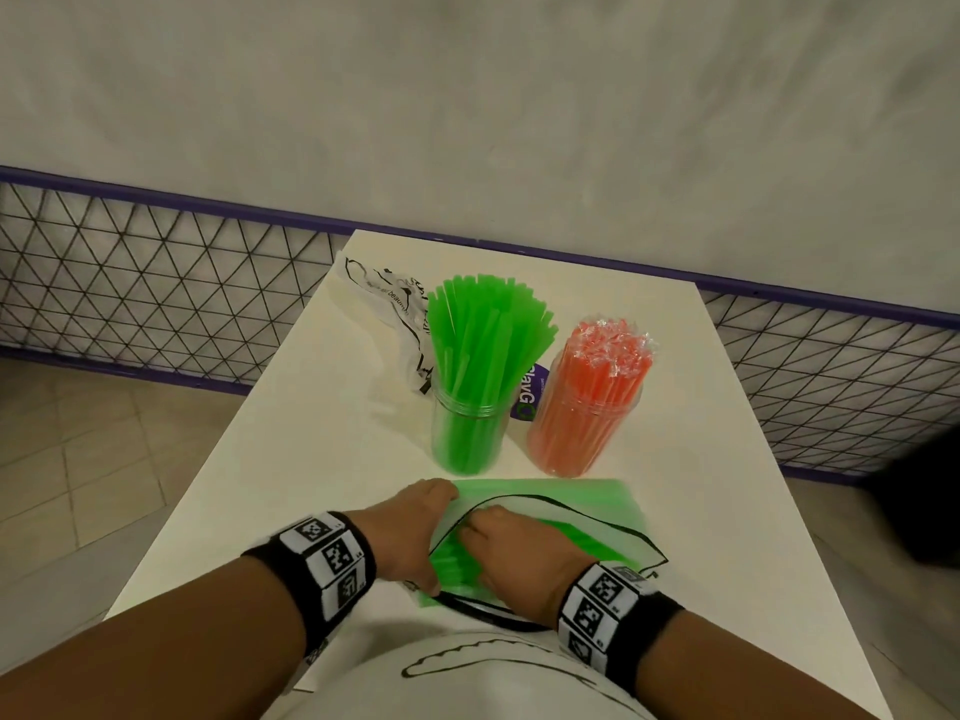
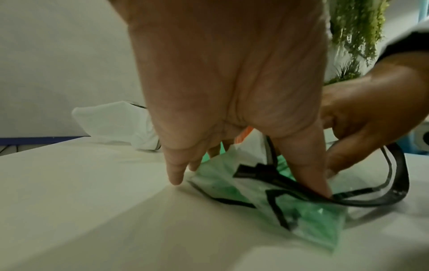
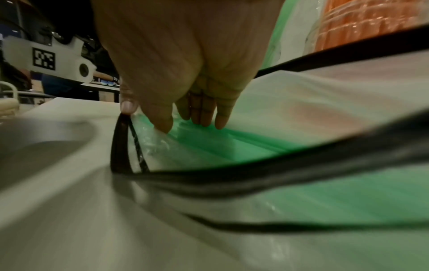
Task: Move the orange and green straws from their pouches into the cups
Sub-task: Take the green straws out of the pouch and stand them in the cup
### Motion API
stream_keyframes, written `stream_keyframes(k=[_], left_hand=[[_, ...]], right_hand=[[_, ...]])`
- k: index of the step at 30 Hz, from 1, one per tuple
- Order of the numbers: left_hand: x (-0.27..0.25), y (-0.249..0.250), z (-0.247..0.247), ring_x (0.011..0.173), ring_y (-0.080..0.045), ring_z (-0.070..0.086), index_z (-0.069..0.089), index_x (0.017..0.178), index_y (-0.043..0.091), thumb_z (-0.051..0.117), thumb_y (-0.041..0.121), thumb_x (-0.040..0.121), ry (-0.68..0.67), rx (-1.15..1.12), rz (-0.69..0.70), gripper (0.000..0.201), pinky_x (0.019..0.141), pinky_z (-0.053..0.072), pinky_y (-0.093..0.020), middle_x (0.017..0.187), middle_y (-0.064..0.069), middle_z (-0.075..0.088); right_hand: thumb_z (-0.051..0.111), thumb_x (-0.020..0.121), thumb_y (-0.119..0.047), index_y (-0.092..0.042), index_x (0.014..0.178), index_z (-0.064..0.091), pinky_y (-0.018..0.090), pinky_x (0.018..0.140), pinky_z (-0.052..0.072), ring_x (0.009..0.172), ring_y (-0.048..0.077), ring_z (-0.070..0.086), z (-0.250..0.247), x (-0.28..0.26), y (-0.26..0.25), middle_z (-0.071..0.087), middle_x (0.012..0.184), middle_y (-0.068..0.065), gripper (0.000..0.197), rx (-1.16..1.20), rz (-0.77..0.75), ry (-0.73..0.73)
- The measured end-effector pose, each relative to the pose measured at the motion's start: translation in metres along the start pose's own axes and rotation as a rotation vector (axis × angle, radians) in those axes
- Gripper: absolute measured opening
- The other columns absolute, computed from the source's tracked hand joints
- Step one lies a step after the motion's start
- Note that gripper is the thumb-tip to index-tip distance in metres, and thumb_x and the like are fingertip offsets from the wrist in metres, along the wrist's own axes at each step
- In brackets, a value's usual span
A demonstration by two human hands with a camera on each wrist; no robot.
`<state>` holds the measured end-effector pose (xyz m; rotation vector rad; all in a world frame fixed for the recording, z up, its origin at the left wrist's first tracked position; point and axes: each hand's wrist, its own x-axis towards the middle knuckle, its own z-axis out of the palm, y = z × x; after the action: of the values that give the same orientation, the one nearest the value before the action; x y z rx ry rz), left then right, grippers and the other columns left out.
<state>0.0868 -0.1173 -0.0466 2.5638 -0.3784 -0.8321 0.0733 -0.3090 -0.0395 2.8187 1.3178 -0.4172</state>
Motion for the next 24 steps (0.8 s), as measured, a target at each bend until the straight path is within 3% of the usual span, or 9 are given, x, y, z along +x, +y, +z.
stream_keyframes(k=[7, 13, 18, 20, 22, 24], left_hand=[[0.002, -0.001, 0.004, 0.14, -0.022, 0.03, 0.012, 0.153, 0.018, 0.091, 0.034, 0.062, 0.012, 0.111, 0.015, 0.121, 0.117, 0.03, -0.033, 0.152, -0.002, 0.025], [0.001, -0.003, 0.006, 0.147, -0.023, 0.022, 0.006, 0.157, 0.019, 0.09, 0.043, 0.063, 0.004, 0.195, -0.015, 0.128, 0.121, 0.024, -0.04, 0.16, -0.001, 0.016], [0.002, -0.01, 0.004, 0.149, -0.021, 0.016, 0.003, 0.158, 0.021, 0.088, 0.047, 0.063, -0.033, 0.136, -0.008, 0.13, 0.123, 0.017, -0.045, 0.163, 0.002, 0.011], [0.003, -0.014, 0.002, 0.147, -0.019, 0.02, 0.006, 0.157, 0.027, 0.087, 0.06, 0.054, -0.06, 0.081, 0.003, 0.135, 0.122, 0.019, -0.046, 0.16, 0.005, 0.016], [0.002, -0.015, 0.0, 0.142, -0.018, 0.028, 0.015, 0.154, 0.03, 0.075, 0.086, 0.033, -0.065, -0.038, -0.005, 0.145, 0.119, 0.027, -0.043, 0.152, 0.008, 0.026], [0.0, -0.013, -0.004, 0.136, -0.018, 0.035, 0.027, 0.149, 0.028, 0.066, 0.093, 0.028, 0.04, -0.218, -0.031, 0.143, 0.116, 0.034, -0.039, 0.143, 0.008, 0.033]], right_hand=[[0.049, 0.094, -0.009, -0.002, 0.136, 0.044, 0.043, 0.096, 0.046, 0.117, 0.032, 0.047, 0.0, 0.01, -0.009, 0.046, 0.131, 0.016, 0.043, -0.048, 0.057, -0.052], [0.045, 0.095, -0.01, -0.005, 0.14, 0.038, 0.046, 0.104, 0.041, 0.12, 0.036, 0.05, 0.009, 0.007, -0.009, 0.049, 0.137, 0.019, 0.046, -0.063, 0.098, -0.058], [0.046, 0.09, -0.003, -0.012, 0.131, 0.049, 0.042, 0.094, 0.044, 0.111, 0.032, 0.056, -0.001, -0.008, 0.003, 0.059, 0.123, 0.012, 0.041, 0.067, 0.091, 0.119], [0.048, 0.088, -0.009, -0.018, 0.122, 0.057, 0.039, 0.093, 0.046, 0.107, 0.026, 0.058, -0.008, -0.011, 0.008, 0.064, 0.116, 0.006, 0.036, 0.175, 0.064, 0.191], [0.049, 0.087, -0.012, -0.021, 0.111, 0.061, 0.04, 0.088, 0.049, 0.099, 0.023, 0.06, -0.022, -0.013, 0.01, 0.065, 0.107, 0.003, 0.028, 0.269, 0.078, 0.248], [0.052, 0.093, -0.015, -0.02, 0.109, 0.061, 0.038, 0.085, 0.05, 0.096, 0.016, 0.059, -0.046, -0.016, 0.01, 0.064, 0.103, -0.002, 0.019, 0.398, 0.111, 0.318]])
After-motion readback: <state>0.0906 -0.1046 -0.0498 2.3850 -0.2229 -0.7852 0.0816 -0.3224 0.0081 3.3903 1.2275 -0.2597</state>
